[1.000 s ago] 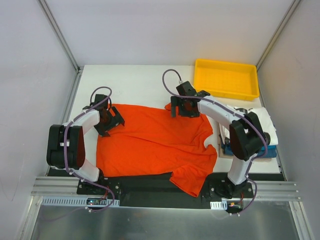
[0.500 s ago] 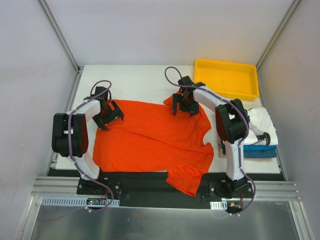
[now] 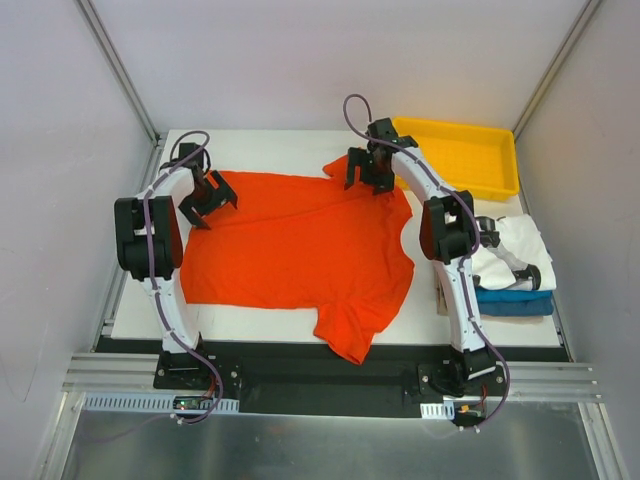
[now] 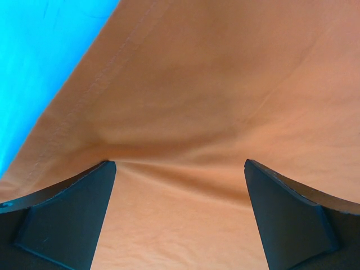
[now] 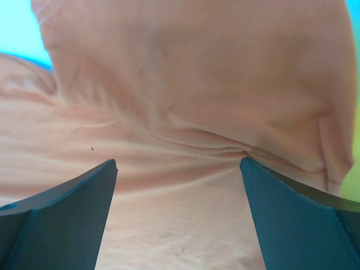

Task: Fold and stack the t-shirts
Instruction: Flatten out the tshirt, then grap the side of the flattened tshirt closest away from the robot with both arms

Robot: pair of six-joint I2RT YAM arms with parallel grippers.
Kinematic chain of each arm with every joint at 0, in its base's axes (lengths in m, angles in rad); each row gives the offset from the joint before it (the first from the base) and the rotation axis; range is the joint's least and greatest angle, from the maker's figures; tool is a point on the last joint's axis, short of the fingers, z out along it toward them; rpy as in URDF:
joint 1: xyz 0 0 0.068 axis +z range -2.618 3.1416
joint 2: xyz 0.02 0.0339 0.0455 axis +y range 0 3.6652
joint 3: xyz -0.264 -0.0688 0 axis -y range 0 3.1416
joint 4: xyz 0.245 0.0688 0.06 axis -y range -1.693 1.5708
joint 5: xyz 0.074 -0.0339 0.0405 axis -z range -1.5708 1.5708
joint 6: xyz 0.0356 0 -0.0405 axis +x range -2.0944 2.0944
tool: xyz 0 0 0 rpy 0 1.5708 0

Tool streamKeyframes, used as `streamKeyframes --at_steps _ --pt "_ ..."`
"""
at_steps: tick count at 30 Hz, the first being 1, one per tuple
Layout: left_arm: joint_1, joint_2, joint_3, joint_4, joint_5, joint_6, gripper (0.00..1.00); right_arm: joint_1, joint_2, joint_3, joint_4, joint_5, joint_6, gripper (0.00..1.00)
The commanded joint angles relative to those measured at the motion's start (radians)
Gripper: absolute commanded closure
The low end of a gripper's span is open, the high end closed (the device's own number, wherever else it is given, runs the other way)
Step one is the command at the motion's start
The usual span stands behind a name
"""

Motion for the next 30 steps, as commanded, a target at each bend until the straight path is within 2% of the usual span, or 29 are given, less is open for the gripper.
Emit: streamKeyframes --at_steps 1,5,10,12,13,15,16,17,20,24,27,30 --pt "0.009 -0.005 0.061 -0.045 0.032 0.022 0.01 -0.002 0.010 0.038 0.097 -0.025 -0.044 0.03" --pt "0.009 -0.078 0.006 -0.063 -0.003 0.016 0.01 0.001 -0.085 0.026 0.103 -0.031 -0.084 0.03" --pt "0.009 -0.287 -0.133 -0.072 -0.055 -0.021 0.01 0.053 -0.283 -0.175 0.125 0.003 -0.197 0.03" --pt "0.009 -0.414 -0.242 -0.072 -0.101 -0.068 0.01 0.076 -0.405 -0.259 0.145 0.103 -0.205 0.03" --pt "0.009 -0.460 -0.285 -0.072 -0.156 -0.082 0.01 0.090 -0.453 -0.375 0.184 0.119 -0.206 0.03" --pt "0.015 -0.593 -0.417 -0.082 -0.184 -0.136 0.01 0.094 -0.605 -0.506 0.241 0.118 -0.190 0.03" --pt "0.025 -0.636 -0.463 -0.086 -0.185 -0.177 0.01 0.096 -0.655 -0.625 0.295 0.104 -0.164 0.03" --pt "0.033 -0.678 -0.551 -0.091 -0.184 -0.197 0.01 0.094 -0.754 -0.692 0.309 0.103 -0.144 0.03" --pt "0.070 -0.839 -0.693 -0.124 -0.191 -0.265 0.01 0.098 -0.939 -0.920 0.365 0.090 -0.093 0.03" --pt "0.091 -1.076 -0.807 -0.180 -0.242 -0.309 0.01 0.096 -1.139 -1.164 0.413 0.104 -0.035 0.03" --pt "0.117 -1.164 -0.865 -0.200 -0.277 -0.329 0.03 0.096 -1.263 -1.310 0.433 0.170 -0.021 0.03" --pt "0.168 -1.146 -0.878 -0.203 -0.261 -0.323 0.10 0.094 -1.328 -1.379 0.433 0.196 -0.028 0.03"
